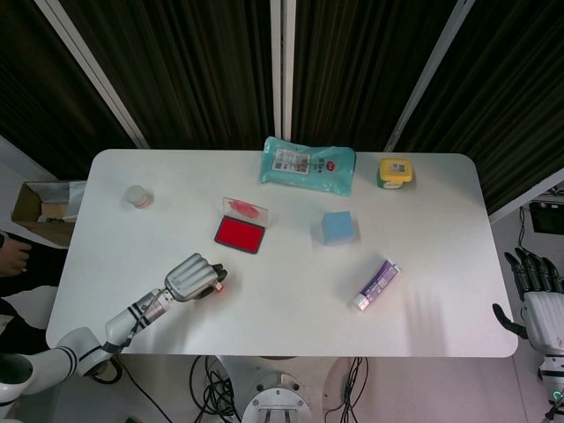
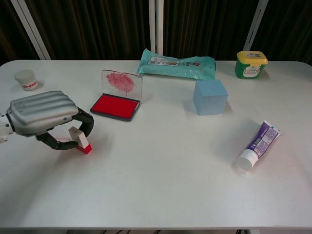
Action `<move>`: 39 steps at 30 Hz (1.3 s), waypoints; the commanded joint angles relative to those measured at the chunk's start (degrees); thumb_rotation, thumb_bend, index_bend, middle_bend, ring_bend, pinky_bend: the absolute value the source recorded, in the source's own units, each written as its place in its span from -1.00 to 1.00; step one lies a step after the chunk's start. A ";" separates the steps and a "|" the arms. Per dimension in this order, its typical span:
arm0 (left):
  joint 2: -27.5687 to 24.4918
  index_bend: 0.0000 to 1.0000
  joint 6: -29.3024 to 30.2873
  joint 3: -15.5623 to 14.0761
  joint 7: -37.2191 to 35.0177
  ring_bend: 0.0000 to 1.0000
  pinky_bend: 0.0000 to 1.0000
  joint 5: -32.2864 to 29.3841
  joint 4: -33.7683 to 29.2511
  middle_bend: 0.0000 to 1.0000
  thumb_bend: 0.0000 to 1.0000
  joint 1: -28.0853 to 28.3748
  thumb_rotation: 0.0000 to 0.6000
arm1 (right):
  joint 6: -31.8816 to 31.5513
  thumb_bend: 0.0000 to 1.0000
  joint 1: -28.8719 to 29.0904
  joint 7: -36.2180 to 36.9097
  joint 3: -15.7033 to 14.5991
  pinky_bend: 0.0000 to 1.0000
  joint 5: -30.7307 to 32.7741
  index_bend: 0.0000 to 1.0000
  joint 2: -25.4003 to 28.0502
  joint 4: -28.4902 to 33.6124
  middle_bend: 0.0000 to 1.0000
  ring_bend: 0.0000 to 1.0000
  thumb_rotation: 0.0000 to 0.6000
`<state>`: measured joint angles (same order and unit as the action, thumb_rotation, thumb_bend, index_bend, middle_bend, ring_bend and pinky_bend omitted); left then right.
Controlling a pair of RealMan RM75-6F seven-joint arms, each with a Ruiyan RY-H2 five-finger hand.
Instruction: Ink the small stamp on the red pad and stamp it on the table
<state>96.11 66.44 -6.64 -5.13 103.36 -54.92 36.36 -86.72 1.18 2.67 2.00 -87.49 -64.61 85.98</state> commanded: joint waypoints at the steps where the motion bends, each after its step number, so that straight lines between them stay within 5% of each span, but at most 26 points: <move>1: 0.18 0.02 0.20 -0.19 -0.42 0.89 1.00 -0.09 0.24 0.06 -0.35 0.12 1.00 | 0.08 -0.59 0.02 -0.04 0.01 -1.00 0.06 -1.00 -0.01 0.02 -1.00 -1.00 1.00; 16: -0.34 0.15 0.38 -0.02 -2.58 0.93 1.00 -1.60 -0.55 0.15 -0.17 0.91 1.00 | 0.52 -0.59 0.06 -0.40 0.00 -1.00 0.35 -1.00 0.07 0.12 -1.00 -1.00 1.00; 24: -2.48 0.18 -4.31 7.11 -9.54 0.95 1.00 -7.25 -5.15 0.18 -0.16 6.72 1.00 | 0.85 -0.59 0.49 -1.18 -0.13 -1.00 -0.29 -1.00 -0.16 0.76 -1.00 -1.00 1.00; 30: 0.48 0.18 -12.73 11.72 -13.88 0.97 1.00 -12.50 0.34 0.18 -0.12 12.39 1.00 | 0.05 -0.59 0.27 -1.61 -0.14 -1.00 -0.74 -1.00 0.46 1.57 -1.00 -1.00 1.00; 39: 7.24 0.18 -20.22 13.35 -18.20 0.97 1.00 -15.88 11.77 0.18 -0.10 17.57 1.00 | -0.30 -0.59 -0.06 -1.23 0.09 -1.00 -0.19 -1.00 1.33 1.97 -1.00 -1.00 1.00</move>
<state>101.47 48.06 6.26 -21.92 88.44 -45.64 52.47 -87.02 1.12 1.44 2.09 -87.68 -63.29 87.94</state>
